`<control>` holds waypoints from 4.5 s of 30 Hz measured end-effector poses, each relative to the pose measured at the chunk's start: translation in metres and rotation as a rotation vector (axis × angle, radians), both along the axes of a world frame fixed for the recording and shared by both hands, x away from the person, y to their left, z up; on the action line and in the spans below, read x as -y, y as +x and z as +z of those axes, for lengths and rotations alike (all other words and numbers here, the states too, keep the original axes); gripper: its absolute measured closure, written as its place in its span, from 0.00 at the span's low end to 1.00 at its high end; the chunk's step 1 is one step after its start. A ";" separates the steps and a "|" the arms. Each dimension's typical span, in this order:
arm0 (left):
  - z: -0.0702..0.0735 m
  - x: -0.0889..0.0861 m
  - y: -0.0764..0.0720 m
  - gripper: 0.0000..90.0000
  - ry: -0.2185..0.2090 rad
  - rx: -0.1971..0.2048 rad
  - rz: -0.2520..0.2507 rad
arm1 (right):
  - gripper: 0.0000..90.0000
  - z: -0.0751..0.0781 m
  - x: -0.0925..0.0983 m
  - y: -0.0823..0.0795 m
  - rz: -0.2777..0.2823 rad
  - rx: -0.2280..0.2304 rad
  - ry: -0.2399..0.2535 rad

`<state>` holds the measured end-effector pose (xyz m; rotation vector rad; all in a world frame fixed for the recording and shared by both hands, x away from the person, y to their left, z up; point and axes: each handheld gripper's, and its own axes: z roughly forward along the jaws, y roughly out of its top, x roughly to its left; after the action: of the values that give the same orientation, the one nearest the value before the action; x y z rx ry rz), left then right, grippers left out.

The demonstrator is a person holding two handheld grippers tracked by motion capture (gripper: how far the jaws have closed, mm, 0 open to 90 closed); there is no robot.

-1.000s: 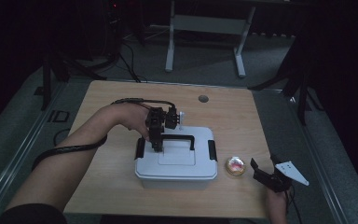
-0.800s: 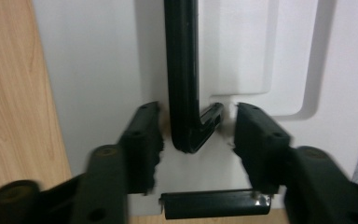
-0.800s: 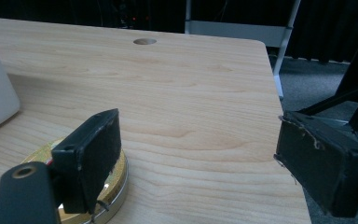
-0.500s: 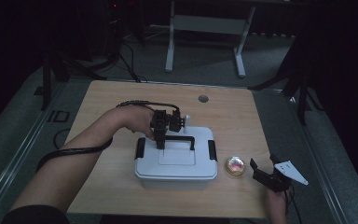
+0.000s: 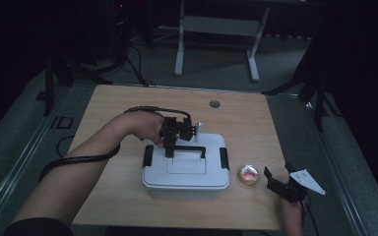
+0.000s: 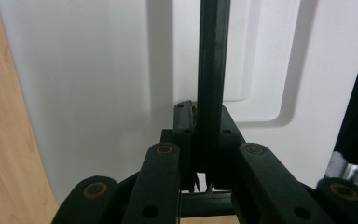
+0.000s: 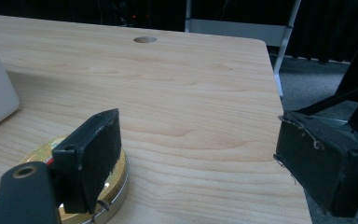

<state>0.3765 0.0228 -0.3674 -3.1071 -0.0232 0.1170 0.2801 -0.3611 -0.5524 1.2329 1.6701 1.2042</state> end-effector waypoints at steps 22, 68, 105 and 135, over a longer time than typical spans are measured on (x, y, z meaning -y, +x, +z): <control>0.044 -0.020 -0.005 0.93 -0.059 0.045 0.011 | 0.15 0.000 -0.001 0.000 0.002 -0.001 -0.006; 0.070 -0.194 -0.023 0.93 -0.112 0.094 0.342 | 0.15 0.000 -0.003 0.001 -0.005 -0.009 -0.030; -0.040 -0.295 -0.009 0.93 -0.179 0.072 0.612 | 0.16 0.000 -0.006 0.001 -0.001 -0.014 -0.060; -0.128 -0.301 0.001 0.92 -0.247 0.000 0.674 | 0.16 0.006 0.000 0.001 0.023 -0.051 -0.039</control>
<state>0.3776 0.3240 -0.4953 -3.1807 -1.1288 0.1414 0.2815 -0.3607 -0.5468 1.2330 1.7414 1.1574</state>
